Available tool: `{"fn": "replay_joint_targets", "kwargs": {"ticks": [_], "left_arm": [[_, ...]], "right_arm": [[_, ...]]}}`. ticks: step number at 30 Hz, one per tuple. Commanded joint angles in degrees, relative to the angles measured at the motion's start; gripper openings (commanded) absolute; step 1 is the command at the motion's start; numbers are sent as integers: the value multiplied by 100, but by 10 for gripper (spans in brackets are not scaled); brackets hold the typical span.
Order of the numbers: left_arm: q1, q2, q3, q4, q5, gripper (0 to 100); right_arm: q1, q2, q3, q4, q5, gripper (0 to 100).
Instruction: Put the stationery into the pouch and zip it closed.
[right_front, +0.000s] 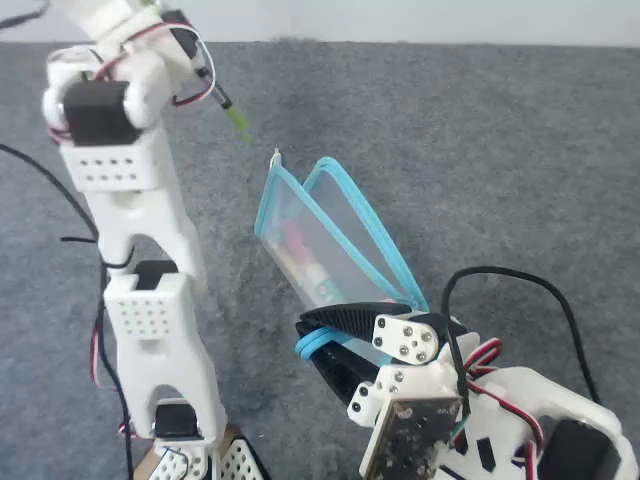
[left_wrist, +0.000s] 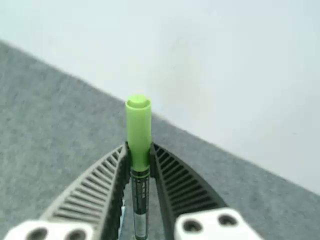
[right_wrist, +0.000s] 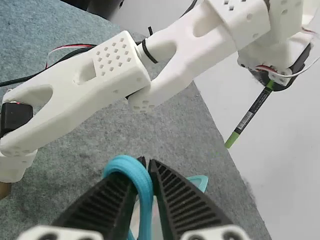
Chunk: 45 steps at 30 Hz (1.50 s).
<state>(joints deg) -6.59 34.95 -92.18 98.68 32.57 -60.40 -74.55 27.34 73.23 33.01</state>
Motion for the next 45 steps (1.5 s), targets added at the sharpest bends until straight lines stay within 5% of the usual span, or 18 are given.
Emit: {"fn": "replay_joint_targets", "kwargs": {"ticks": [1,13,21,37,45], "left_arm": [[396,-826,567,202,-114,12],[1802,-2549,4295,141,-88,12],[2198,-2593,5657,-281,-79,12],[2734,-2813,6527,-422,-88,12],[2295,-3077,4831,-1433,-88,12]], "right_arm": [[-207,4,-325,-75,18,8],[-453,4,-325,-286,79,7],[-462,-400,-290,-268,70,7],[-462,-514,123,-567,70,7],[-462,-505,149,-549,70,7]]}}
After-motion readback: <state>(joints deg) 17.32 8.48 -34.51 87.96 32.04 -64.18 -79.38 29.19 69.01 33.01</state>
